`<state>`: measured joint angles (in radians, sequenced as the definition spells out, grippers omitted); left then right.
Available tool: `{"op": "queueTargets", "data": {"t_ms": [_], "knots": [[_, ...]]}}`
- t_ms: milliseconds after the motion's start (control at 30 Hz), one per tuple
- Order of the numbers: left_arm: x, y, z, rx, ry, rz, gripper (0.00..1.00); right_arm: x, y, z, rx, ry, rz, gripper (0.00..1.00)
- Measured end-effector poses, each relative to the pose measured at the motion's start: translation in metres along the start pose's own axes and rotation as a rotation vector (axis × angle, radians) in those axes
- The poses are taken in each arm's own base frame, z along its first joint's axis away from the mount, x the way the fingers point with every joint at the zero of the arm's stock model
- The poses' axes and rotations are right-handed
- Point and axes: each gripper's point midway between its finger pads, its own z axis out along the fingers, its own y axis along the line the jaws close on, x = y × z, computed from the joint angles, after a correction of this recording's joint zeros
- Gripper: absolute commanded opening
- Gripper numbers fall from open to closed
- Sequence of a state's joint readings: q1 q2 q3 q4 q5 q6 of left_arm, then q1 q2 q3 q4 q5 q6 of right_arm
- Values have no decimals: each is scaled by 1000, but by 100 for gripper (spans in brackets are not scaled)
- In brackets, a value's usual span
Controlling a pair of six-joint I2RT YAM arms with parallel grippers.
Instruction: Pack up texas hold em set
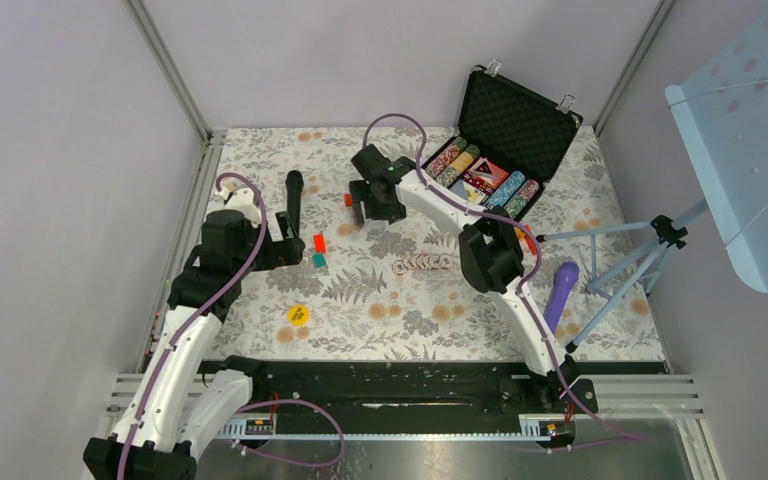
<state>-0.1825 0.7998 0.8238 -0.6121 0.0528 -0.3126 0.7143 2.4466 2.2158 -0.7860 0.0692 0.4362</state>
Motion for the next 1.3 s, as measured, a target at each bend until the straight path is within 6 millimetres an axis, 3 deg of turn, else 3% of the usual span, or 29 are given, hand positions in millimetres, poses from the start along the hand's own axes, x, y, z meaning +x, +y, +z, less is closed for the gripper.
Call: {"op": "queueTargets", "data": {"t_ms": [233, 433, 633, 767, 867, 1100, 1300], "knots": [[0, 0, 0, 0, 0, 0, 99, 7, 3, 9, 7, 21, -6, 82], [0, 0, 0, 0, -1, 0, 99, 6, -6, 9, 22, -4, -117, 86], [0, 0, 0, 0, 0, 0, 99, -28, -3, -10, 9, -101, -219, 87], [0, 0, 0, 0, 0, 1, 99, -64, 12, -30, -86, -190, -198, 86], [0, 0, 0, 0, 0, 2, 99, -83, 10, -36, -117, -239, -162, 86], [0, 0, 0, 0, 0, 2, 99, -84, -1, -24, -122, -228, -119, 85], [0, 0, 0, 0, 0, 2, 99, -82, 26, -14, -267, -222, -101, 85]]}}
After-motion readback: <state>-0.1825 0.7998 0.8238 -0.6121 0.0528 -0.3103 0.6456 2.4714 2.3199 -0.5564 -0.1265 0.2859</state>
